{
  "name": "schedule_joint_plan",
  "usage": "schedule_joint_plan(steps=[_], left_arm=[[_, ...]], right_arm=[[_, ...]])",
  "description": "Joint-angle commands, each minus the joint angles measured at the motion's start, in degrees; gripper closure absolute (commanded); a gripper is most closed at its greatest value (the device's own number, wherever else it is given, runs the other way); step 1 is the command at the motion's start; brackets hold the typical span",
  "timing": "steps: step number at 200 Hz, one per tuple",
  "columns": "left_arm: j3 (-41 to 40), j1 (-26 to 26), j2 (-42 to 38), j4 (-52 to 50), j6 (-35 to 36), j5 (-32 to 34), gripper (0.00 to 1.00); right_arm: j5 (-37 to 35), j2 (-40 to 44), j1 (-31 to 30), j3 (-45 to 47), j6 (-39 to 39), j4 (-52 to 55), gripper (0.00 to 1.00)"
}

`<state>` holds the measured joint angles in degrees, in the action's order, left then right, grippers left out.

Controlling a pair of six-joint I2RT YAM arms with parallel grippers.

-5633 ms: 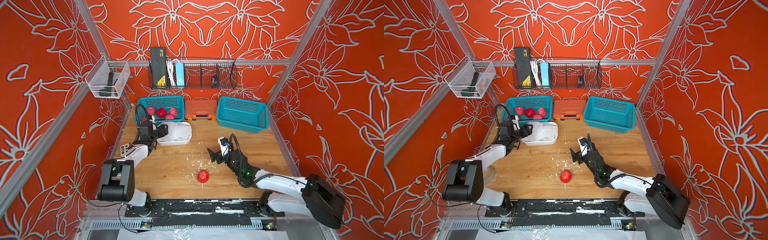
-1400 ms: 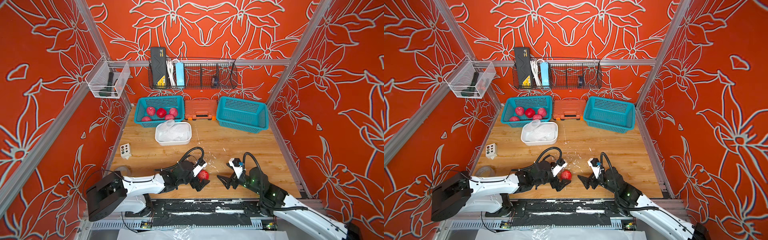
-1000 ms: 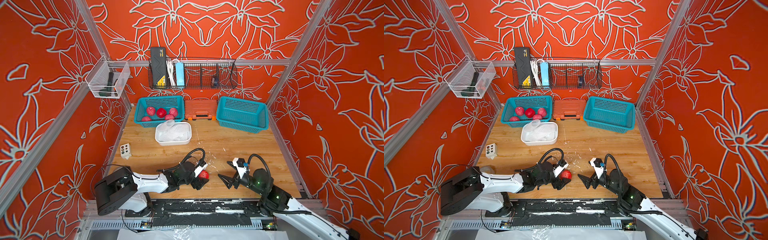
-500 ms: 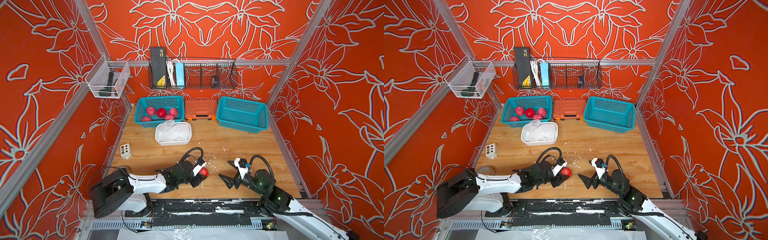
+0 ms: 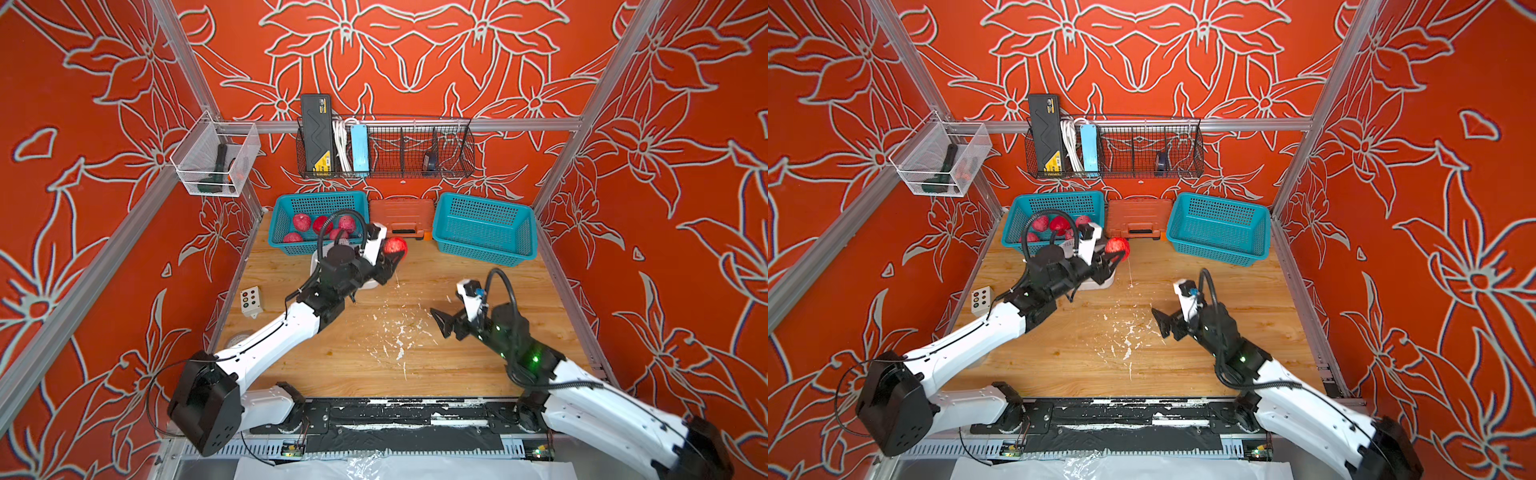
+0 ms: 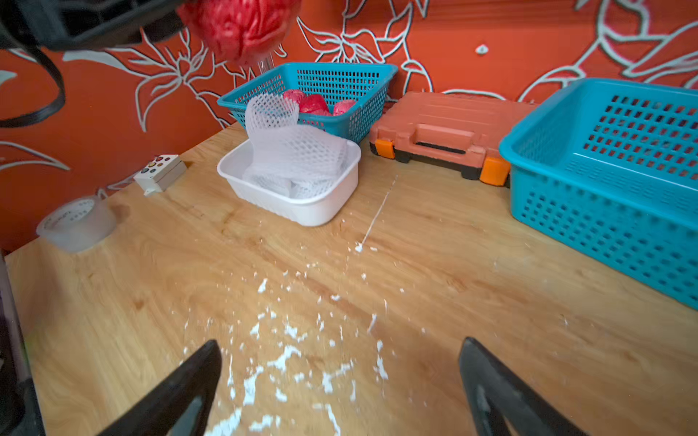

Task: Remove foam nets from apples
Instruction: Place the apple in the basket.

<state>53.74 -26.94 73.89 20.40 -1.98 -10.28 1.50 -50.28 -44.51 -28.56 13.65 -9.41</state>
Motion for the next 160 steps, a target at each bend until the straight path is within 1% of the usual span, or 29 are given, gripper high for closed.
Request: schedule_joint_plan(steps=[1,11,26,54,72,95,115,142,160], left_arm=[[4.9,7.3,4.8,-3.1,-0.1,0.8,0.51],[6.2,10.7,6.7,-3.0,-0.7,0.1,0.51],[7.5,14.4,9.2,-3.0,0.2,1.0,0.51],[10.1,22.9,13.8,-3.7,0.4,0.2,0.51],[11.6,26.9,16.9,-3.3,1.1,0.3,0.51],[14.9,30.3,21.8,-4.1,2.0,0.2,0.51],[17.9,33.1,25.5,-4.6,2.0,-0.3,0.51],[23.2,33.5,31.6,-7.4,4.7,0.5,0.51],[26.9,33.5,35.8,-9.7,4.8,1.3,0.47]], right_arm=[[4.9,-7.7,0.3,-8.3,-1.2,1.2,0.02],[6.2,-9.6,0.4,-9.3,-0.9,-1.2,0.02],[7.1,-10.7,0.4,-9.2,-1.3,-5.5,0.02],[5.7,-11.9,0.4,-9.1,-4.3,-6.6,0.02],[7.2,-12.4,0.5,-6.8,-5.0,-9.6,0.02],[11.0,-13.5,0.5,-4.8,-5.2,-12.3,0.02],[11.5,-13.6,0.6,-2.8,-5.3,-14.6,0.02],[9.5,-13.8,0.5,-1.4,-5.7,-16.2,0.02],[9.2,-14.3,0.5,-0.4,-5.1,-18.1,0.02]])
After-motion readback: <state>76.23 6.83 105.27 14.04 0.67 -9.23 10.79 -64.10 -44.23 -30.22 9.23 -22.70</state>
